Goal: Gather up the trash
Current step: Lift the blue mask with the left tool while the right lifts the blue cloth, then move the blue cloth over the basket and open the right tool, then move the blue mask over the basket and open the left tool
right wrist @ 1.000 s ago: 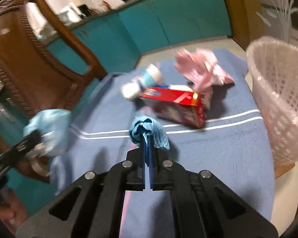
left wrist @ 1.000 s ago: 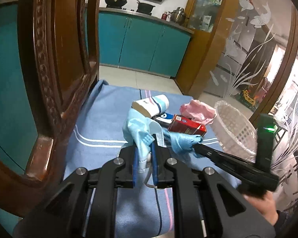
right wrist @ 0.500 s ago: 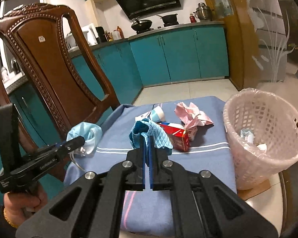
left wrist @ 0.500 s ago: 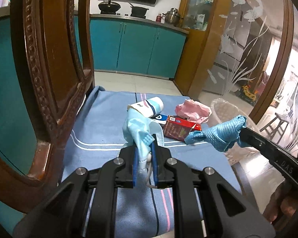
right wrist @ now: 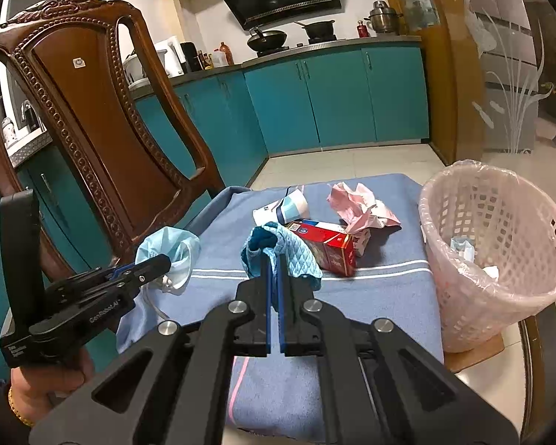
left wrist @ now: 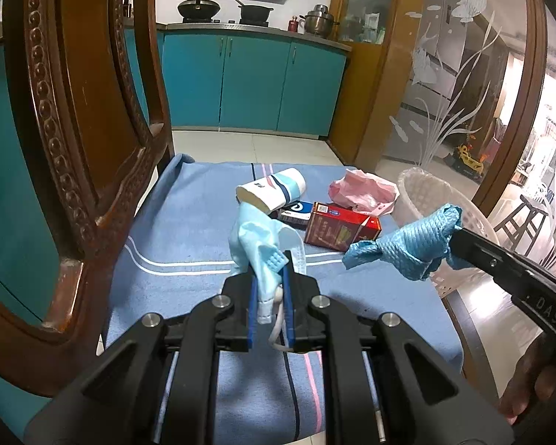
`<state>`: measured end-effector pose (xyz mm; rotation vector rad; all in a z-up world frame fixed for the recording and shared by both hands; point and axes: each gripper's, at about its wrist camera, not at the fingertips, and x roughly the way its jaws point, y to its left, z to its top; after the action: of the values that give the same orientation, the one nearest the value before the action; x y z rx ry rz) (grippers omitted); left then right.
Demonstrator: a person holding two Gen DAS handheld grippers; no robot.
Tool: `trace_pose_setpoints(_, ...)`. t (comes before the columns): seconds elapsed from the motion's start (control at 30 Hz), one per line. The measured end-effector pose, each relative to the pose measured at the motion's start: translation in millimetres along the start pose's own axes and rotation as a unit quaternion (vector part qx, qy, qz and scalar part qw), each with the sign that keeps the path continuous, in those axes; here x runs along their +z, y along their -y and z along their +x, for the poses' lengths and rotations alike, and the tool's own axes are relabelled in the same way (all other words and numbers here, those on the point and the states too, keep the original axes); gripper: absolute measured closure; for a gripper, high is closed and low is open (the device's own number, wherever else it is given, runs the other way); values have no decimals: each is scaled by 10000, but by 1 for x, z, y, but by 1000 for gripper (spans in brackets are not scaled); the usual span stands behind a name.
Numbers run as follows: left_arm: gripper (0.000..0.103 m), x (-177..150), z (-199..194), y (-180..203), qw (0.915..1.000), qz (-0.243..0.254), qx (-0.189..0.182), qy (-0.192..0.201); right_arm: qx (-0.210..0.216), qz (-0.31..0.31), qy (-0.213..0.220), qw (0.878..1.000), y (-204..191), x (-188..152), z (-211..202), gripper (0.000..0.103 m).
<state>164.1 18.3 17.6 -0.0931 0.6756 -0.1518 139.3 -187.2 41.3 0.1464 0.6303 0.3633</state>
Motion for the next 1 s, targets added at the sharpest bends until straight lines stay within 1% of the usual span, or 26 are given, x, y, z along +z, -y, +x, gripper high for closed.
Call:
trace_pose_setpoints(0.3,90,0,0,-1,10000,13,0,-23,-21,-33,-38,10000,-2,0,2,99)
trace_pose_setpoints(0.4,90,0,0,-2,10000,0,-15,-17,-140,121,352,9992,11,10,-11,99)
trace_pose_setpoints(0.47,90,0,-1,-2,10000,0,-30,-11,-355,382,768,9957,35,24,-26,99)
trace_pose_setpoints(0.53,90,-1,0,-2,10000,19,-35,-8,-622,725,1075,9896,66,35,-36,99)
trace_pose_setpoints(0.57,90,-1,0,-2,10000,28,-39,-9,-720,857,1136,9872,79,39,-38,99)
trace_pose_setpoints(0.6,90,-2,1,-1,10000,42,-46,-13,-909,1067,1188,9830,102,43,-37,99)
trace_pose_setpoints(0.67,90,-3,3,0,10000,68,-40,-28,-1131,1238,1162,9790,128,46,-29,99)
trace_pose_setpoints(0.7,90,-4,5,1,9999,81,-47,-44,-1246,1339,1033,9777,145,45,-18,94)
trace_pose_setpoints(0.73,90,-4,6,2,9999,99,-49,-63,-1270,1497,802,9773,162,42,-3,87)
trace_pose_setpoints(0.77,90,-5,9,5,9999,129,-50,-91,-1246,1655,589,9765,173,39,7,64)
trace_pose_setpoints(0.8,90,-6,10,7,9998,153,-58,-108,-1241,2011,300,9712,190,32,17,53)
trace_pose_setpoints(0.83,90,-7,13,10,9997,188,-70,-128,-1215,2294,233,9654,199,28,17,52)
trace_pose_setpoints(0.87,90,-9,15,15,9996,234,-91,-160,-1042,2591,271,9598,206,25,10,50)
trace_pose_setpoints(0.9,90,-10,17,18,9994,264,-117,-180,-897,2690,379,9582,206,26,2,43)
trace_pose_setpoints(0.93,90,-12,19,24,9992,317,-166,-202,-830,2765,647,9552,204,27,-14,38)
trace_pose_setpoints(0.97,90,-13,20,32,9989,364,-204,-218,-874,2794,884,9521,202,26,-26,27)
trace_pose_setpoints(1.0,90,-13,21,40,9986,410,-234,-218,-1017,2822,1273,9454,197,24,-46,19)
